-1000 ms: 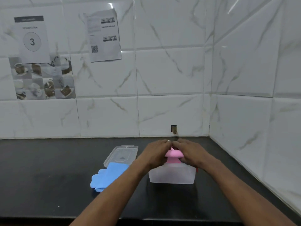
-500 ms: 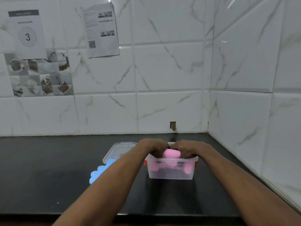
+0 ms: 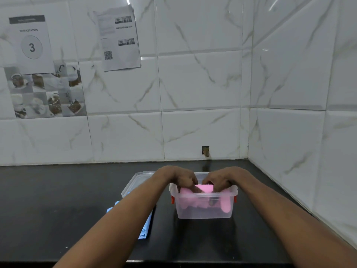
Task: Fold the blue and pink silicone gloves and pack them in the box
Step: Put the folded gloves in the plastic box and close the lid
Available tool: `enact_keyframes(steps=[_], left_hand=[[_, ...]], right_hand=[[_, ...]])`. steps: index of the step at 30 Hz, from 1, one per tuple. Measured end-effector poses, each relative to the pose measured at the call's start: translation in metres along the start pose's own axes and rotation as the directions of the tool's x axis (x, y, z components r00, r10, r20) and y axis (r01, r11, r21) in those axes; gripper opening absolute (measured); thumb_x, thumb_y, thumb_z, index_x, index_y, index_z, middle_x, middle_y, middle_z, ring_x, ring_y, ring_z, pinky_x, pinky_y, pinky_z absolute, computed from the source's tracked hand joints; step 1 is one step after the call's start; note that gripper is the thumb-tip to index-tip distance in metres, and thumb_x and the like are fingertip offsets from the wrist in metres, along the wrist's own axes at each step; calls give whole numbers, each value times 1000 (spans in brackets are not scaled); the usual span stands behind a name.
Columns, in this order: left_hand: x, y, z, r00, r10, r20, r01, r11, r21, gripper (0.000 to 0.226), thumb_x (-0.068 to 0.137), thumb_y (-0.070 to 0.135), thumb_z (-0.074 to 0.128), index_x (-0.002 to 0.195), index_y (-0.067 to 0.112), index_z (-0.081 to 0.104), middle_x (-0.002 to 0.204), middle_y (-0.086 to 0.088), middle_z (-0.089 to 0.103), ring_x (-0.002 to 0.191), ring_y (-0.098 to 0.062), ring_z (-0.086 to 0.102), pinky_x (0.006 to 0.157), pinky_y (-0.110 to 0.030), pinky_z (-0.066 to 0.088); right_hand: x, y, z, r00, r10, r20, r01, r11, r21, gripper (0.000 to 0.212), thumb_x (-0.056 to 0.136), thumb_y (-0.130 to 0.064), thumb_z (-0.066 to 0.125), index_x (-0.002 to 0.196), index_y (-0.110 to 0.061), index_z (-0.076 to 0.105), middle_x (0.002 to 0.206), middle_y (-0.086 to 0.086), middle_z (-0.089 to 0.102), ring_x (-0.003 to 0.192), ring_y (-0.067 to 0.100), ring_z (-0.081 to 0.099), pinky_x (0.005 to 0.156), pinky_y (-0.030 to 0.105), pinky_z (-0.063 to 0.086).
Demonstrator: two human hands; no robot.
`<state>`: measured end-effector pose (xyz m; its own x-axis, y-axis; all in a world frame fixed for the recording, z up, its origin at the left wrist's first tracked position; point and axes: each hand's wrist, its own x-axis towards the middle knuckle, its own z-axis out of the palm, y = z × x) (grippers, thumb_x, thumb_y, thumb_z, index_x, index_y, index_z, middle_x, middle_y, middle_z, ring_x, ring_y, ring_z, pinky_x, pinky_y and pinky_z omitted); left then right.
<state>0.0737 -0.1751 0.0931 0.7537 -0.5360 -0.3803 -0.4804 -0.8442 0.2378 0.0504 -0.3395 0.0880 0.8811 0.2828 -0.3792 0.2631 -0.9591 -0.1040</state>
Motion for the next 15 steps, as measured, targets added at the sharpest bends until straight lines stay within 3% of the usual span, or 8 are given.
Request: enact_keyframes(steps=[2, 6, 9, 12, 15], left_hand=[[-2, 4, -5, 995, -50, 87, 63, 987, -149, 51, 94, 35, 59, 135, 6, 52, 134, -14, 58, 113, -30, 59, 99, -44, 51], [-1, 11, -7, 988, -70, 137, 78, 996, -49, 48, 92, 23, 66, 135, 7, 53, 135, -16, 57, 120, -35, 57, 95, -40, 52], [3, 11, -5, 991, -80, 112, 83, 996, -23, 43, 91, 19, 66, 131, 4, 55, 133, -19, 58, 119, -37, 59, 88, -37, 52], [3, 8, -6, 974, -93, 208, 121, 984, -129, 44, 93, 12, 61, 136, 4, 51, 137, -20, 54, 126, -39, 53, 103, -43, 47], [2, 7, -7, 967, -81, 242, 116, 984, -133, 46, 93, 3, 60, 137, 3, 50, 141, -19, 51, 130, -37, 49, 109, -44, 42]], right_hand=[[-7, -2, -8, 997, 10, 73, -19, 991, 129, 54, 78, -32, 76, 129, -25, 58, 126, 0, 60, 113, 25, 58, 102, 41, 47], [-22, -3, -17, 993, -21, 113, -26, 916, 399, 41, 87, -17, 67, 128, -16, 62, 128, 7, 63, 118, 25, 58, 106, 42, 46], [-21, -4, -15, 996, -20, 90, -16, 922, 386, 32, 89, -6, 62, 120, -10, 67, 107, 8, 69, 94, 21, 62, 90, 36, 54], [-15, -7, -10, 986, 49, 159, -95, 949, 300, 20, 89, -6, 61, 107, -13, 65, 85, 1, 62, 69, 13, 55, 66, 25, 49], [-8, -8, -4, 980, 105, 166, -147, 952, 267, 10, 87, -9, 65, 95, -15, 62, 81, 1, 62, 63, 11, 54, 62, 24, 50]])
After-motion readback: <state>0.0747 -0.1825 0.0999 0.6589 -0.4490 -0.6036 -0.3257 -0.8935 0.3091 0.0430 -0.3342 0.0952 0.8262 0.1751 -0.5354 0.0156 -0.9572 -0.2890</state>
